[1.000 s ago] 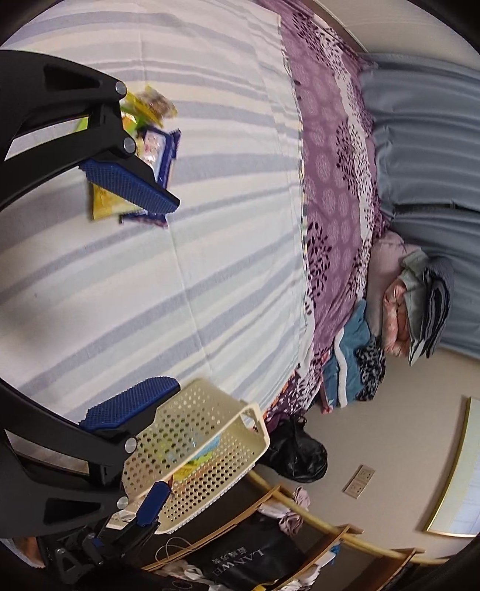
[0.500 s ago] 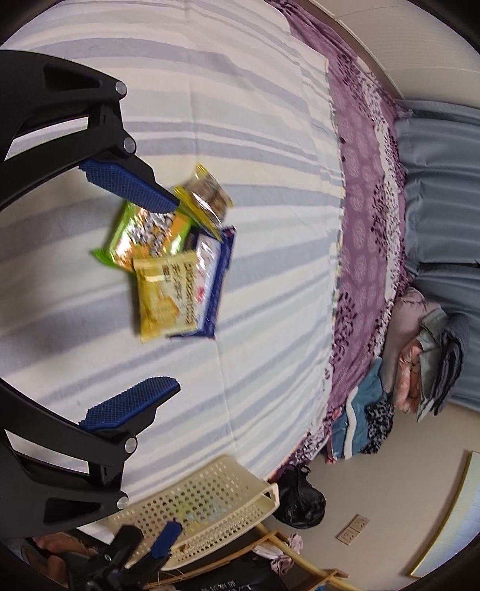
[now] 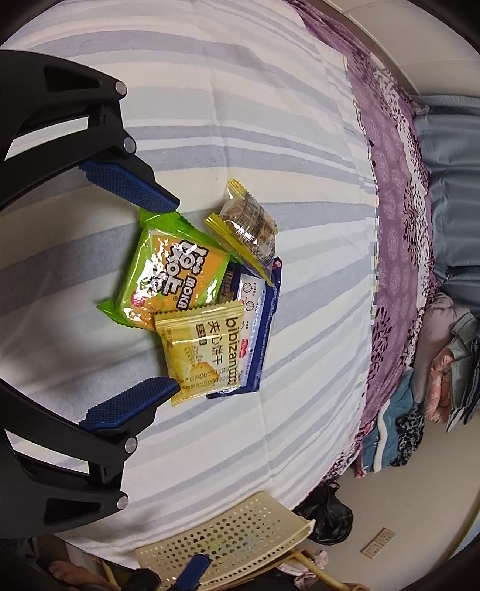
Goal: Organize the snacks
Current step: 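Move both open tools back from the basket to the remaining snacks, then close the right tool on the yellow bibizan pack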
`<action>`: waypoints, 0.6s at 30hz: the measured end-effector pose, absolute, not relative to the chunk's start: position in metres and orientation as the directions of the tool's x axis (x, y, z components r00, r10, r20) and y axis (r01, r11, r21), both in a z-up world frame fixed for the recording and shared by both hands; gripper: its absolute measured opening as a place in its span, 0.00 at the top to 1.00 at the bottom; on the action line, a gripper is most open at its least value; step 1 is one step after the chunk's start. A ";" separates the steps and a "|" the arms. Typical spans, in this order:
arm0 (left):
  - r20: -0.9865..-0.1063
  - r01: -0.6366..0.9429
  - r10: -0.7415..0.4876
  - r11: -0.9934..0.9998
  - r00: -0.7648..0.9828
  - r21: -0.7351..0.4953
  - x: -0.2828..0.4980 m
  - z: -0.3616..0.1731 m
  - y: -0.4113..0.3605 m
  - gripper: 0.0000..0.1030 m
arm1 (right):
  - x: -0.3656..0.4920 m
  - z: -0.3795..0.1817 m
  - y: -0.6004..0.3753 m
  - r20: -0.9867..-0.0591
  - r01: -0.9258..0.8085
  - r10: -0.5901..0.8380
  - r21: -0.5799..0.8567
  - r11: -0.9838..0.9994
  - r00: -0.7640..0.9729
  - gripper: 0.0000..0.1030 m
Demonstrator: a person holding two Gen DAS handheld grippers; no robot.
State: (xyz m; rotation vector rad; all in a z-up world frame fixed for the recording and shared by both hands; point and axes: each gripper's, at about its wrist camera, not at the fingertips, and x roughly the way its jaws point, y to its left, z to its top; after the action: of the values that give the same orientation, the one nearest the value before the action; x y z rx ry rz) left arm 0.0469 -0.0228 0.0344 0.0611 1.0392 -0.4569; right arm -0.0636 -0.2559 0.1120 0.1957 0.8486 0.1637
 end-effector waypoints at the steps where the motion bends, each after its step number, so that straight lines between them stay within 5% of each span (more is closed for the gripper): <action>1: -0.845 0.406 -0.327 0.902 0.423 -0.146 0.047 0.033 -0.024 0.11 | -0.063 0.112 -0.255 -0.728 -0.066 0.221 0.235 0.970 0.649 0.12; 18: -0.859 0.552 -0.312 0.833 0.406 -0.041 0.037 0.032 -0.033 0.10 | -0.049 0.105 -0.236 -0.748 -0.096 0.236 0.227 0.969 0.620 0.12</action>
State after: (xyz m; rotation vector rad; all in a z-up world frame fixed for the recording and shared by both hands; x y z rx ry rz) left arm 0.0375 -0.0331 0.0321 0.2665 1.0157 -0.5533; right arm -0.0491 -0.2365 0.1055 0.1712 0.8821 0.1920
